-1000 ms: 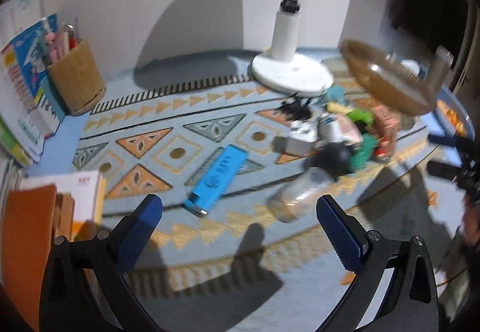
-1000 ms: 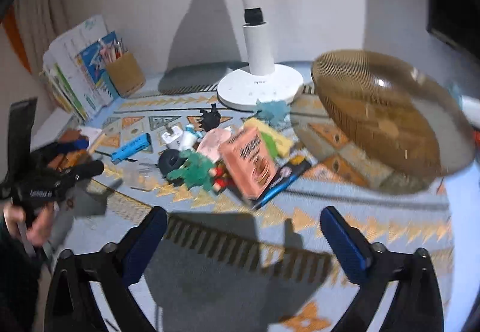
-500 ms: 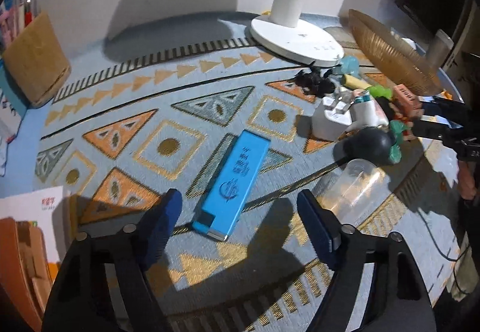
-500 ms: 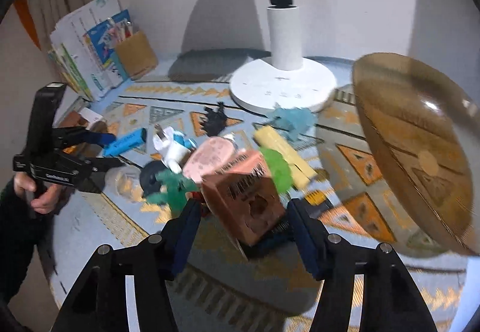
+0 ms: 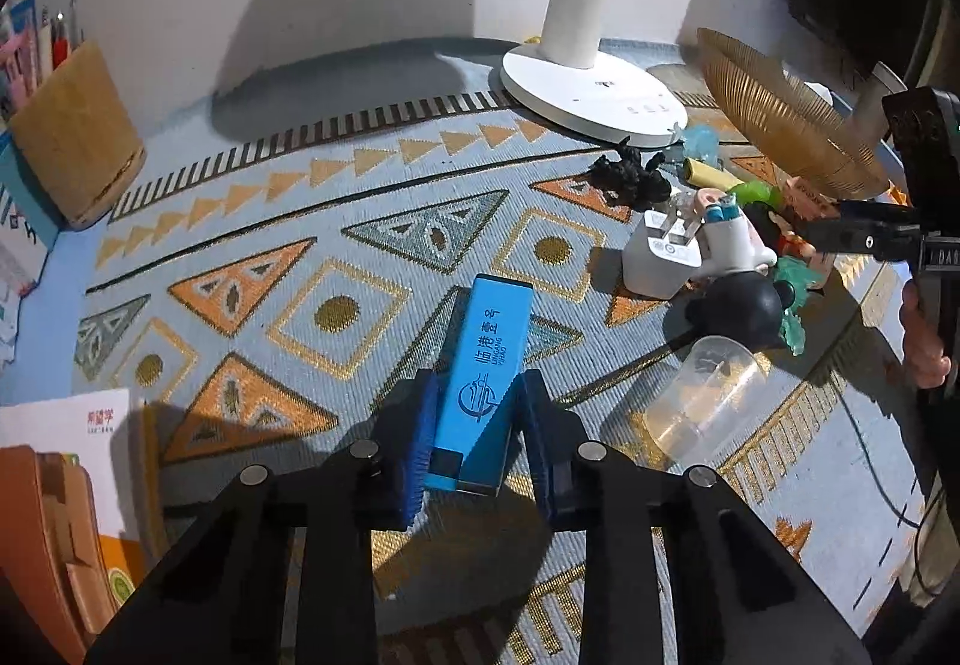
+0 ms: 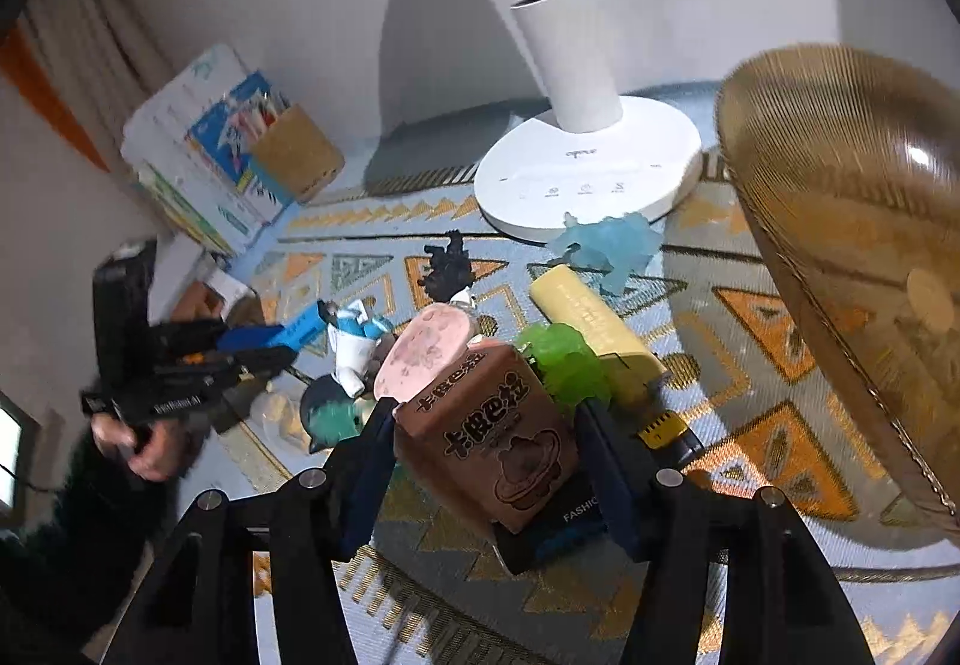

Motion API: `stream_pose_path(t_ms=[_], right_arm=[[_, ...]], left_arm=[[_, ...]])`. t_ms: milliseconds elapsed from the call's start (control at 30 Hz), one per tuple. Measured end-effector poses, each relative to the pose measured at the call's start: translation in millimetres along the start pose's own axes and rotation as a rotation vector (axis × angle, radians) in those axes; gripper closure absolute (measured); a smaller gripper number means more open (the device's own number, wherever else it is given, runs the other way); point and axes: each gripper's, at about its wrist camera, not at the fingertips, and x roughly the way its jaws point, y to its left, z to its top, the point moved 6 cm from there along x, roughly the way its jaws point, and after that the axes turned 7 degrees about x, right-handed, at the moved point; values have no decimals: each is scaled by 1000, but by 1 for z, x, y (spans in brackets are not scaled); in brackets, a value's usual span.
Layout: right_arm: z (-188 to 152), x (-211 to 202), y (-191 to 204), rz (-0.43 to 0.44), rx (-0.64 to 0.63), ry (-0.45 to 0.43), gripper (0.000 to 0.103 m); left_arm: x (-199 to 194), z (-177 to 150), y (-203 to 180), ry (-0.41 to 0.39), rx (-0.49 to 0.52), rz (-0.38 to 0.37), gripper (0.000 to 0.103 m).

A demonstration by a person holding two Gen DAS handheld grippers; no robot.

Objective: Organize rigid objects
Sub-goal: 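Grasp the blue rectangular box with the left gripper while the right gripper grasps the pink capybara box, then lift both held boxes and carry them over the golden ribbed bowl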

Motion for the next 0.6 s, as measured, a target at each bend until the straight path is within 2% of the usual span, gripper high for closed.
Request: stream_pose_path(t_ms=[133,200,300,500,600], right_arm=[[3,4,2,-4,15,-3,43],[3,4,7,-30,0,-17,48],[0,-4,10,15,26,-49,55],[-3,-49,21,47,89,-166,56],[-13,-75,34,7,76,-182,56]], left_arm=[[2,0,-5,9,4,21,79],[3,2,-6,10,-1,37,79],[4,3,-9,-3,-9,49,80],[-23,1,-9,-60,-63,40,82],[-49,-2,-20,-104,-69,34,82]])
